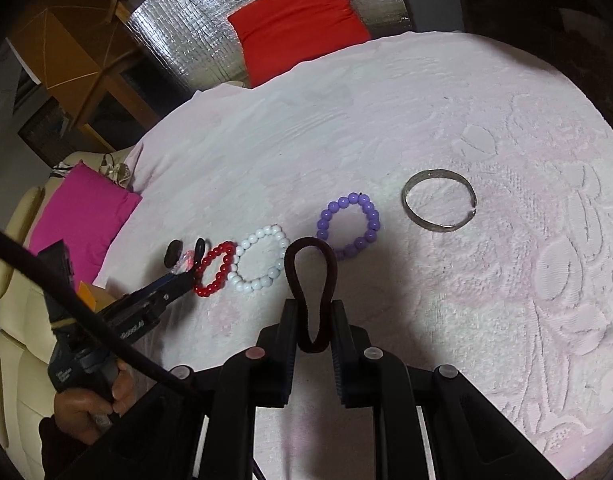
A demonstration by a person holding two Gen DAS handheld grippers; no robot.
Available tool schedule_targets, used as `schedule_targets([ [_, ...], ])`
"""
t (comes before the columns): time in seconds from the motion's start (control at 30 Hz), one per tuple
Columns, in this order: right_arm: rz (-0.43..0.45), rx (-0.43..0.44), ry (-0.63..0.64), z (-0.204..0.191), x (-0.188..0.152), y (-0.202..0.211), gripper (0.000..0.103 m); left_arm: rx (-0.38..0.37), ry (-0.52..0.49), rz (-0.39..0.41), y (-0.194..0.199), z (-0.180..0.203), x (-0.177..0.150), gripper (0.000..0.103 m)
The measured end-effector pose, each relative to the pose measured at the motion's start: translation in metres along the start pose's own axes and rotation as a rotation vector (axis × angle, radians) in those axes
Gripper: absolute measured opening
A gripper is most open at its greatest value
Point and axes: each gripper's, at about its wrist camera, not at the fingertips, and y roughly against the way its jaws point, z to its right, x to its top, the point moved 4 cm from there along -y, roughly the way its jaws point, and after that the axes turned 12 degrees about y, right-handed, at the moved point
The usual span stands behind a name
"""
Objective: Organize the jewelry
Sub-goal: 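Grasp black hair tie by silver bangle with right gripper while left grasps black hair tie by red bracelet, then carry both black hair ties into the orange box and open both grippers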
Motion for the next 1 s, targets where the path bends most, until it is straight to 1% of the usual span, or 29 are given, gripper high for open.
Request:
schedule_targets([
  [0.07, -0.006, 0.009, 0.003, -0.003, 0.000, -0.002, 0.017, -0.011, -0.020, -0.006, -0.001, 0.001, -0.002, 0.021],
  [0.13, -0.007, 0.002, 0.010, -0.004, 0.001, -0.004, 0.017, -0.016, -0.029, -0.013, 0.000, 0.002, -0.004, 0.008],
  [0.23, -0.007, 0.000, 0.025, -0.007, 0.002, -0.005, 0.017, -0.040, -0.043, -0.021, 0.005, 0.005, -0.008, 0.007],
  [0.37, 0.000, -0.001, 0.039, -0.013, 0.003, -0.006, 0.017, -0.067, -0.066, -0.060, 0.008, 0.013, -0.017, 0.007],
  [0.53, 0.032, 0.007, 0.084, -0.026, 0.006, -0.004, 0.017, -0.127, -0.061, -0.060, 0.025, 0.017, -0.026, 0.007],
  [0.63, 0.053, 0.023, 0.107, -0.034, 0.007, -0.003, 0.017, -0.136, -0.066, -0.033, 0.040, 0.018, -0.030, 0.007],
  [0.77, 0.080, 0.043, 0.153, -0.048, 0.007, -0.004, 0.017, -0.129, -0.040, 0.010, 0.064, 0.012, -0.032, 0.007],
  [0.9, 0.111, 0.085, 0.190, -0.067, 0.008, -0.005, 0.017, -0.089, 0.023, 0.096, 0.101, -0.006, -0.027, 0.007],
  [0.97, 0.134, 0.126, 0.222, -0.086, 0.010, -0.006, 0.017, -0.048, 0.064, 0.151, 0.125, -0.020, -0.022, 0.007],
  [1.0, 0.140, 0.142, 0.234, -0.093, 0.010, -0.008, 0.017, -0.040, 0.079, 0.172, 0.133, -0.024, -0.021, 0.007],
])
